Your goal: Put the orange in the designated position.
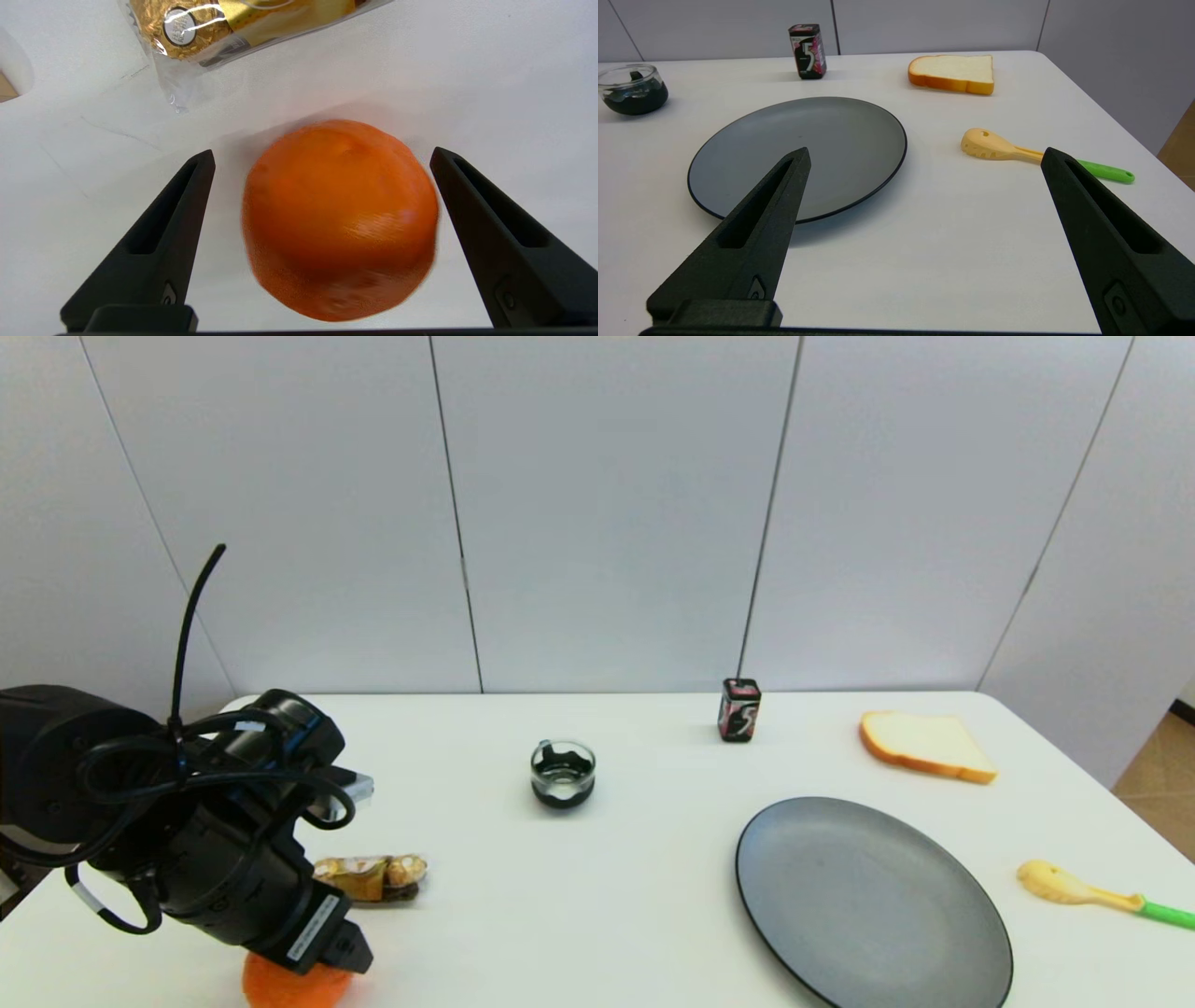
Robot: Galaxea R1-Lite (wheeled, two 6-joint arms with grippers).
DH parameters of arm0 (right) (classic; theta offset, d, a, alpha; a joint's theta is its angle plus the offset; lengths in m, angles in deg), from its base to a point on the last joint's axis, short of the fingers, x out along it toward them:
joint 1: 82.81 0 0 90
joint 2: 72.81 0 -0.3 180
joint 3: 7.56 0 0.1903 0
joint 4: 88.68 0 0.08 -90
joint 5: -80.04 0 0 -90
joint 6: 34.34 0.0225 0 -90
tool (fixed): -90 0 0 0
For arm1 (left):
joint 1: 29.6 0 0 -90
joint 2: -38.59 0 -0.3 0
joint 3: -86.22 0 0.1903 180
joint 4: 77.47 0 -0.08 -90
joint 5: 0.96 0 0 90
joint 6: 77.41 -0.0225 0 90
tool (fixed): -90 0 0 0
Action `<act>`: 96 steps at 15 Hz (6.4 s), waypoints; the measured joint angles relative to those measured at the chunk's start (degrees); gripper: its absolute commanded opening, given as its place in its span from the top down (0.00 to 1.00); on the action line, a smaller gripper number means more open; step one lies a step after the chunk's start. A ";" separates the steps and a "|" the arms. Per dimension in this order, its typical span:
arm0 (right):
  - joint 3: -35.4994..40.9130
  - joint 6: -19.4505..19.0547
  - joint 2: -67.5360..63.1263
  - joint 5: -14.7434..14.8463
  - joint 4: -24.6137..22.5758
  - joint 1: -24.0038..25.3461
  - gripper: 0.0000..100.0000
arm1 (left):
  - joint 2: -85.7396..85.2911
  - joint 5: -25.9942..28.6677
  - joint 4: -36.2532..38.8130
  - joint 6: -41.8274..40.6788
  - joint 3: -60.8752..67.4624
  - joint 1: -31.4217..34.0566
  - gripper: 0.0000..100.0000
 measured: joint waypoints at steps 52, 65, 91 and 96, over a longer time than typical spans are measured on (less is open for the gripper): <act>0.00 0.02 0.00 0.00 0.00 0.00 0.00 | -94.73 4.25 34.15 -9.18 50.77 19.46 0.00; 0.00 0.00 0.00 -0.02 0.02 0.00 0.00 | -94.78 2.21 32.28 -2.69 51.08 19.46 0.00; 0.00 -0.23 0.00 -0.10 0.00 -0.02 0.00 | -94.78 2.21 32.26 -2.51 51.08 19.46 0.00; 0.00 -0.37 0.00 -0.07 0.02 0.00 0.00 | -94.78 2.18 32.26 -2.54 51.08 19.46 0.00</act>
